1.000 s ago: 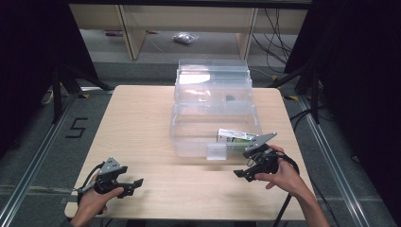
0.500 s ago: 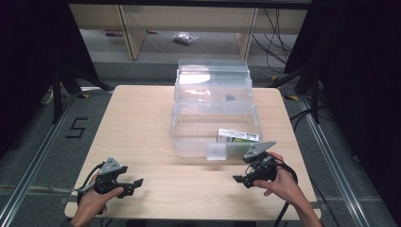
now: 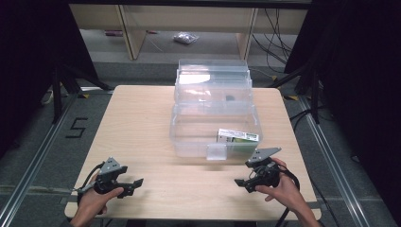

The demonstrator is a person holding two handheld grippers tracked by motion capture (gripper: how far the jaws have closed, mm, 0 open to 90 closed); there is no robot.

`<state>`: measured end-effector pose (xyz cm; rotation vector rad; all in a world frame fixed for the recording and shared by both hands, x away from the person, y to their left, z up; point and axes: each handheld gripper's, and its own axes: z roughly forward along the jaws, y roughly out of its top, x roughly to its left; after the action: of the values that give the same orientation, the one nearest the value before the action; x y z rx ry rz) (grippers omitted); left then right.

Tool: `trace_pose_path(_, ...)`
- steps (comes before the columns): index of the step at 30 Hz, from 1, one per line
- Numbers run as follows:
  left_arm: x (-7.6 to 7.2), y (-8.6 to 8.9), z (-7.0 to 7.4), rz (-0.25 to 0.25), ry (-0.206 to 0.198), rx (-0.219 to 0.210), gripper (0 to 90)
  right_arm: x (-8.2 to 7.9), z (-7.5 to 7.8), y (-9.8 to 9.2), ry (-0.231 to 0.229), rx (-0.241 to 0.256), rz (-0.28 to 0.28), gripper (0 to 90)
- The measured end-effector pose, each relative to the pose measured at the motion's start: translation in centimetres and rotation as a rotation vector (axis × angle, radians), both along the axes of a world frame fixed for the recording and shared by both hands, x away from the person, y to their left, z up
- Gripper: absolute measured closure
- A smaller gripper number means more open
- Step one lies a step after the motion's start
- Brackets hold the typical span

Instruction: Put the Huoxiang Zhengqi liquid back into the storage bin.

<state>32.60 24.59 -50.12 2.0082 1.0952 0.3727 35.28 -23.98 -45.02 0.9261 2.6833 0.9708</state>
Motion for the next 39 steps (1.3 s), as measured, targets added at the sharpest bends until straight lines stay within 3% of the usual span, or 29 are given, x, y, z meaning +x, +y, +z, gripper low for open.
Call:
trace_pose_path(3,0.0,0.0,0.0,-0.001,0.0,0.0,16.0,-0.2,-0.5,-0.1,-0.018,0.024,0.007,20.7)
trace_pose_path(8,0.0,0.1,0.1,-0.019,0.006,0.011,16.0,-0.7,-0.8,-0.5,-0.02,0.016,0.001,20.7)
trace_pose_path(12,0.0,0.1,0.1,-0.02,0.005,0.012,16.0,-1.3,-1.3,-0.8,-0.001,0.036,-0.032,20.8)
trace_pose_path(16,0.0,0.1,0.1,-0.019,0.006,0.011,16.0,-1.4,-1.6,-1.0,-0.001,0.034,-0.028,20.7)
trace_pose_path(18,-0.1,0.1,0.1,-0.013,0.0,0.01,16.0,-1.7,-1.7,-1.0,0.025,0.029,-0.047,20.6)
trace_pose_path(19,0.0,0.1,0.1,-0.017,0.002,0.009,16.0,-1.7,-1.9,-1.1,-0.007,0.039,-0.038,20.6)
trace_pose_path(25,-0.1,0.1,0.1,-0.015,-0.006,0.006,16.0,-2.3,-2.3,-1.5,-0.002,0.037,-0.049,19.7)
trace_pose_path(26,-0.1,0.1,0.1,-0.015,-0.006,0.005,16.0,-2.6,-2.4,-1.6,0.016,0.025,-0.059,19.6)
trace_pose_path(28,-0.1,0.1,0.1,-0.015,-0.006,0.005,16.0,-2.6,-2.5,-1.8,0.001,0.022,-0.047,19.6)
trace_pose_path(29,-0.1,0.1,0.1,-0.015,-0.006,0.005,16.0,-2.8,-2.5,-1.8,0.018,0.016,-0.06,19.6)
trace_pose_path(30,-0.1,0.1,0.1,-0.018,-0.004,0.011,16.0,-2.8,-2.7,-2.0,-0.021,0.023,-0.047,19.4)
trace_pose_path(31,-0.1,0.1,0.1,-0.018,-0.004,0.011,16.0,-2.8,-2.7,-2.0,-0.021,0.023,-0.047,19.4)
trace_pose_path(32,-0.1,0.0,0.1,-0.013,-0.004,0.014,16.0,-3.0,-2.7,-2.2,0.001,0.031,-0.077,19.4)
trace_pose_path(36,-0.1,0.0,0.1,-0.015,-0.006,0.013,16.0,-3.2,-2.7,-2.4,0.022,0.019,-0.087,19.3)
trace_pose_path(37,-0.1,0.0,0.1,-0.015,-0.005,0.013,16.0,-2.8,-2.9,-2.6,-0.008,0.015,-0.058,19.2)
trace_pose_path(39,-0.1,0.0,0.1,-0.017,-0.003,0.016,16.0,-2.8,-2.9,-2.5,-0.005,0.029,-0.064,19.2)
